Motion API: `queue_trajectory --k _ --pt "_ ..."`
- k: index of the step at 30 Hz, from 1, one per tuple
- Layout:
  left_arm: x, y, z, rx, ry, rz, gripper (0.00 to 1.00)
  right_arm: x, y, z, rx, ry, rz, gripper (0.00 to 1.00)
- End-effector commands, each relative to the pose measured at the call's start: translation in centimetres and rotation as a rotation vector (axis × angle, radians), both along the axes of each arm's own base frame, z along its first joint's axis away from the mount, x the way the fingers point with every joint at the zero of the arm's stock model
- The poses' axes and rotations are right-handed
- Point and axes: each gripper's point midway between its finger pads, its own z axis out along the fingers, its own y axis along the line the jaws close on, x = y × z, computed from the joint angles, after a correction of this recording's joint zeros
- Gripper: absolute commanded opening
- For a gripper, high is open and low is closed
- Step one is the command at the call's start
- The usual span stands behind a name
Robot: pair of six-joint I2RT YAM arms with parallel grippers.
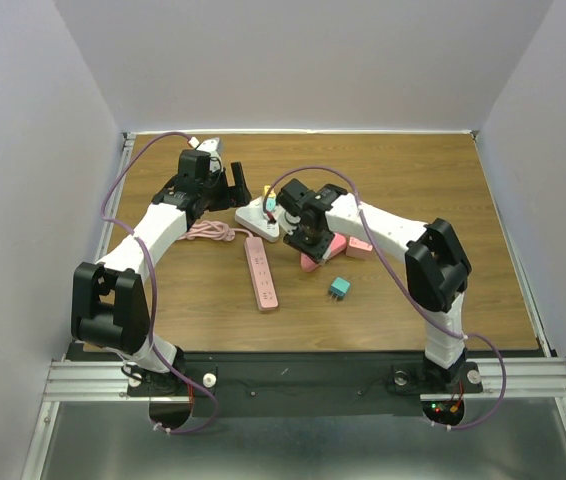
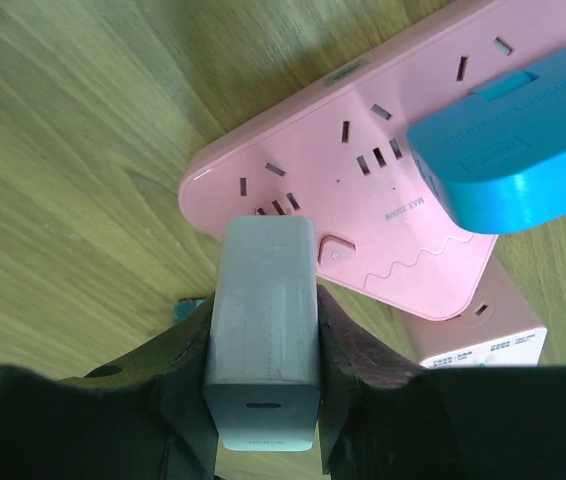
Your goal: Insert the plug
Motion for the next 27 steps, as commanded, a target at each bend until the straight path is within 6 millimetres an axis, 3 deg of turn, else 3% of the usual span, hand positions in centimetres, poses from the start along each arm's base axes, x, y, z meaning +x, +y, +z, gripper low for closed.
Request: queue_trajectory --k 1,6,12,13,14,17,20,22,27 --pt "0.3 0.4 3.1 -0.011 -0.105 -0.002 0.99 1.6 3.1 4.9 0.164 -0.064 0.008 0.00" --pt "0.0 0.4 5.1 -0.020 -0.184 -0.018 0.99 2.4 6.4 9.0 0.328 -0.077 0.069 0.01" --pt "-1.8 0.3 8.9 -0.026 -0.289 -0.075 0.99 2.0 6.8 13.3 0.488 -0.047 0.119 0.00" --pt "-2.5 0.3 10.3 -0.023 -0.333 -0.098 0.99 2.4 6.1 14.4 0.532 -0.049 0.108 0.00" --pt "-3.2 -0.3 10.9 -0.038 -0.350 -0.148 0.99 1.5 6.7 15.5 0.609 -0.003 0.145 0.00" --pt "-6.1 -1.8 12.8 -0.069 -0.430 -0.300 0.99 1.0 5.9 18.0 0.715 0.016 0.175 0.00" --pt "-8.8 -3.2 13.5 -0.089 -0.474 -0.454 0.98 -0.6 5.8 19.3 0.794 0.058 0.239 0.00" --pt "-11.7 -4.9 13.8 -0.157 -0.476 -0.622 0.97 -2.0 5.8 20.6 0.856 0.081 0.295 0.00" --pt "-14.3 -6.0 14.4 -0.220 -0.486 -0.747 0.96 -4.7 6.2 23.0 0.984 0.155 0.402 0.00"
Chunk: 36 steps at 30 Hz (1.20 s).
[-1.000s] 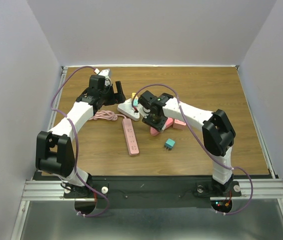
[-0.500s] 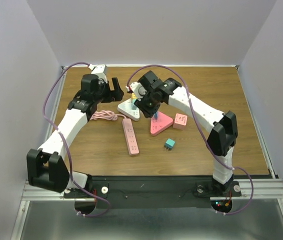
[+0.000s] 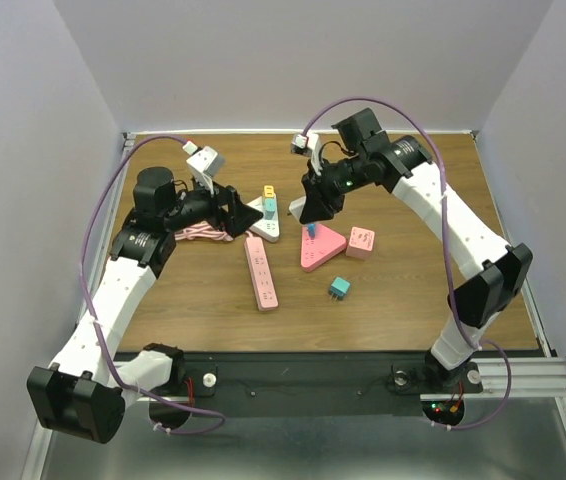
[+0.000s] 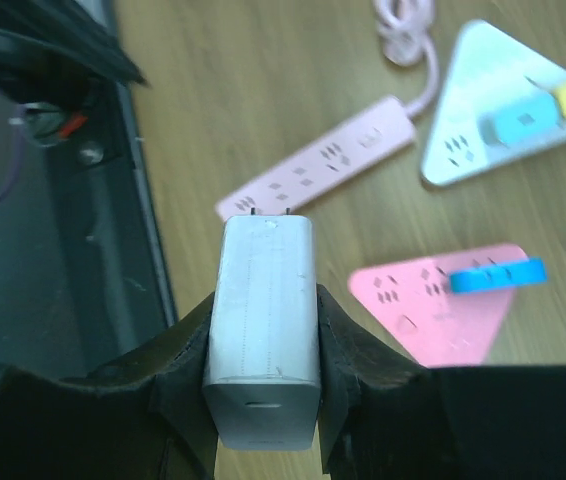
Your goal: Insert the plug
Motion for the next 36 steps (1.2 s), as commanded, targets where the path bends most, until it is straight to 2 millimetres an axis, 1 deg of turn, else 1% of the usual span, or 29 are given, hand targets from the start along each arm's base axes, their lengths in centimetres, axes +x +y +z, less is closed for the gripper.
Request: queue_trajectory --k 1,2,3,5,6,7,9,11,12,13,17,20,23,26,28,29,31,34,36 --pt "-3.5 -2.1 1.3 -0.041 -0.046 -0.235 0.96 -4.1 1.1 3.5 0.171 0.037 0.183 0.00" --pt "-4.0 -2.5 1.5 -0.052 -0.046 -0.267 0.96 -4.5 1.2 3.5 0.179 0.051 0.198 0.00" --pt "-4.1 -2.7 1.9 -0.058 -0.054 -0.276 0.96 -5.0 1.2 3.8 0.198 0.065 0.220 0.00" --pt "-4.0 -3.1 1.8 -0.065 -0.042 -0.294 0.95 -5.7 1.2 3.9 0.213 0.081 0.242 0.00" --pt "-4.4 -3.6 2.0 -0.080 -0.038 -0.326 0.94 -6.1 1.2 3.9 0.222 0.093 0.254 0.00" --pt "-4.3 -3.8 1.7 -0.085 -0.022 -0.343 0.94 -6.4 1.1 3.9 0.224 0.100 0.258 0.00" --pt "-4.8 -4.5 2.2 -0.112 -0.031 -0.397 0.93 -6.9 1.0 4.0 0.233 0.108 0.270 0.00" --pt "-5.3 -5.5 2.2 -0.130 -0.016 -0.445 0.93 -7.2 0.8 3.8 0.229 0.126 0.276 0.00" --pt "-5.6 -5.9 2.7 -0.135 -0.028 -0.472 0.93 -7.2 0.8 3.6 0.225 0.126 0.278 0.00" --pt "-6.2 -6.8 2.7 -0.136 -0.023 -0.507 0.93 -7.3 0.7 3.4 0.220 0.133 0.275 0.00" --pt "-6.8 -8.7 2.5 -0.133 -0.008 -0.566 0.93 -7.5 0.7 3.3 0.223 0.141 0.285 0.00" --pt "-6.9 -9.3 2.4 -0.136 -0.006 -0.586 0.91 -7.4 0.6 3.2 0.221 0.140 0.284 0.00" --pt "-7.3 -9.5 2.7 -0.155 -0.007 -0.605 0.88 -7.6 0.6 3.0 0.217 0.149 0.284 0.00" --pt "-7.6 -9.8 3.3 -0.183 -0.024 -0.632 0.81 -7.7 0.5 2.9 0.217 0.149 0.289 0.00" --pt "-7.6 -10.0 3.3 -0.189 -0.018 -0.644 0.75 -7.9 0.4 3.0 0.218 0.147 0.292 0.00" --pt "-7.5 -10.0 3.3 -0.190 -0.018 -0.644 0.73 -8.0 0.4 3.1 0.220 0.144 0.293 0.00" --pt "-7.6 -10.3 3.2 -0.191 -0.010 -0.657 0.71 -8.1 0.3 3.1 0.220 0.144 0.293 0.00" --pt "-7.9 -10.6 2.9 -0.191 -0.001 -0.673 0.71 -8.1 0.2 3.3 0.220 0.139 0.291 0.00" --pt "-7.7 -10.8 2.6 -0.189 0.008 -0.666 0.71 -8.1 0.2 3.3 0.220 0.139 0.291 0.00"
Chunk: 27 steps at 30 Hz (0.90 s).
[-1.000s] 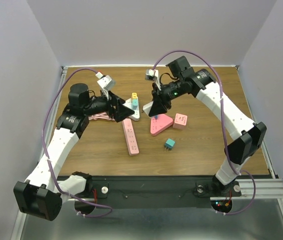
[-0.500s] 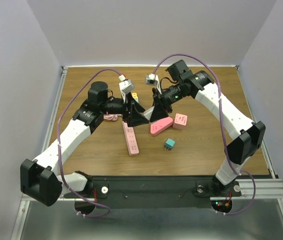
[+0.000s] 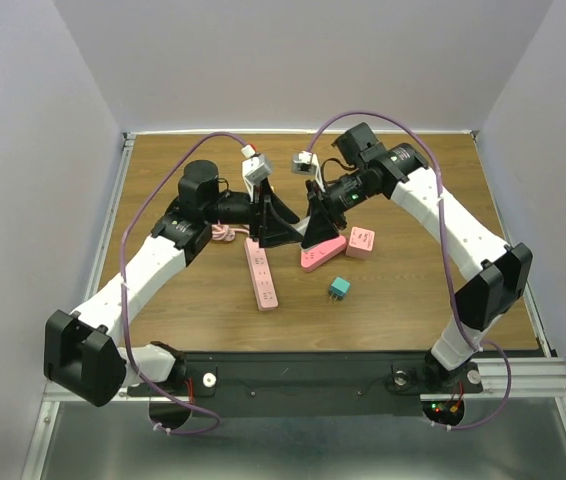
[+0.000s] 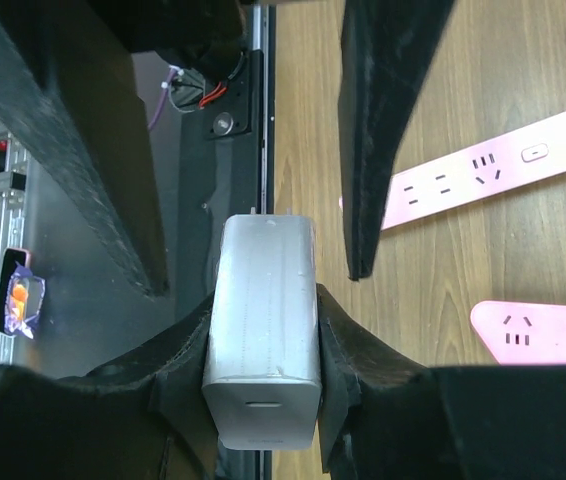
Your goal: Insert the plug
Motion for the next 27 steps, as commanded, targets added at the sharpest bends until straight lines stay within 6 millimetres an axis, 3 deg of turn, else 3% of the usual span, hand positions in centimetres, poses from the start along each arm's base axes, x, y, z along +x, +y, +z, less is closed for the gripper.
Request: queue_trajectory --k 1,6,9,12,15,18,22,26,27 --pt "-0.5 -0.6 1.7 -0.038 -0.053 -0.044 0.71 -1.3 -0.3 2.7 0.073 -0.049 0.030 0.00" --pt "-0.6 -1.0 1.6 -0.036 -0.053 -0.052 0.68 -1.3 -0.3 2.6 0.070 -0.050 0.029 0.00" --pt "-1.0 -1.2 1.5 -0.036 -0.054 -0.077 0.51 -1.3 -0.3 2.7 0.069 -0.051 0.027 0.00" --pt "-1.6 -1.4 1.2 -0.034 -0.054 -0.097 0.00 -1.2 -0.3 2.6 0.062 -0.056 0.021 0.01" --pt "-2.4 -1.4 0.8 -0.032 -0.053 -0.116 0.00 -1.0 -0.5 2.6 0.051 -0.073 0.005 0.03" --pt "-2.8 -1.1 0.5 -0.034 -0.062 -0.091 0.00 -0.8 -0.8 2.7 0.036 -0.086 -0.026 0.12" --pt "-2.4 -0.7 0.4 -0.050 -0.076 -0.012 0.00 0.5 -1.0 2.2 -0.013 -0.094 -0.124 0.44" --pt "-2.0 -0.3 0.7 -0.080 -0.093 0.061 0.00 1.4 -1.3 1.8 -0.046 -0.083 -0.189 0.54" --pt "-1.7 -0.3 0.6 -0.081 -0.095 0.087 0.00 1.5 -1.5 1.7 -0.053 -0.069 -0.205 0.60"
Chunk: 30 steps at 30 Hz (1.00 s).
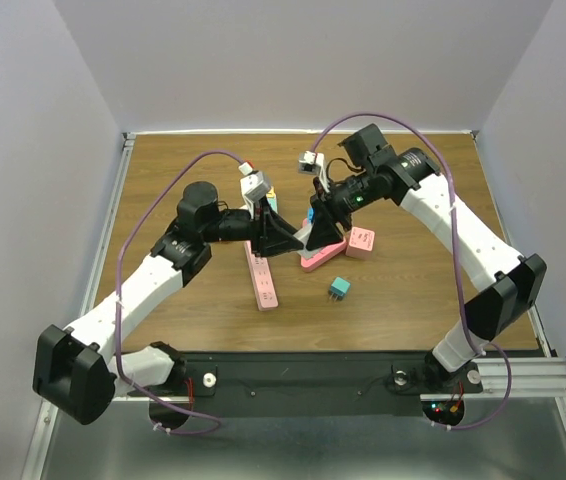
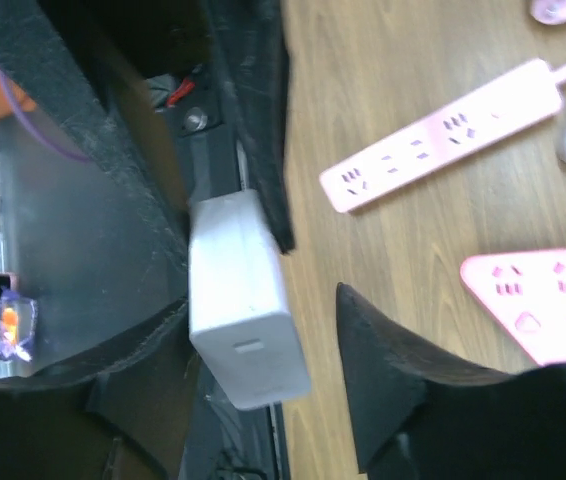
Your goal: Insert the plug
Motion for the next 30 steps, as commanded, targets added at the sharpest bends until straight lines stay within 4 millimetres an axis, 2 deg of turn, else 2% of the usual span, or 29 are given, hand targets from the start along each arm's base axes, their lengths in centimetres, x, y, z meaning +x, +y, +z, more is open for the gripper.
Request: queue_trajectory --k 1,5,9,14,15,17,22,30 --pt "0.1 0.1 2.2 -0.069 -0.085 0.054 0.00 1.9 -0.5 1.4 0.009 -0.059 -0.115 0.62" --pt "0.6 0.3 2.4 -0.078 -0.103 0.103 0.00 3.1 -1.5 1.4 -0.007 -0.053 -0.191 0.68" --pt "2.1 0.8 2.3 -0.078 -0.113 0.210 0.00 3.8 -2.7 3.4 0.057 -0.031 -0.251 0.71" --pt "2.7 0.7 2.1 -0.075 -0.132 0.281 0.00 3.8 -2.1 5.3 0.125 0.083 -0.308 0.75" --pt "3.3 0.8 2.1 -0.073 -0.143 0.320 0.00 3.7 -1.8 5.5 0.128 0.174 -0.354 0.77" --pt "3.3 0.7 2.0 -0.068 -0.155 0.343 0.00 4.5 -1.4 5.7 0.139 0.218 -0.406 0.78" --pt "4.1 0.5 2.0 -0.054 -0.182 0.409 0.00 5.4 -0.8 5.3 0.127 0.370 -0.512 0.85" --pt "4.3 0.2 2.2 -0.046 -0.219 0.437 0.00 6.4 -1.0 2.0 0.046 0.469 -0.638 0.85"
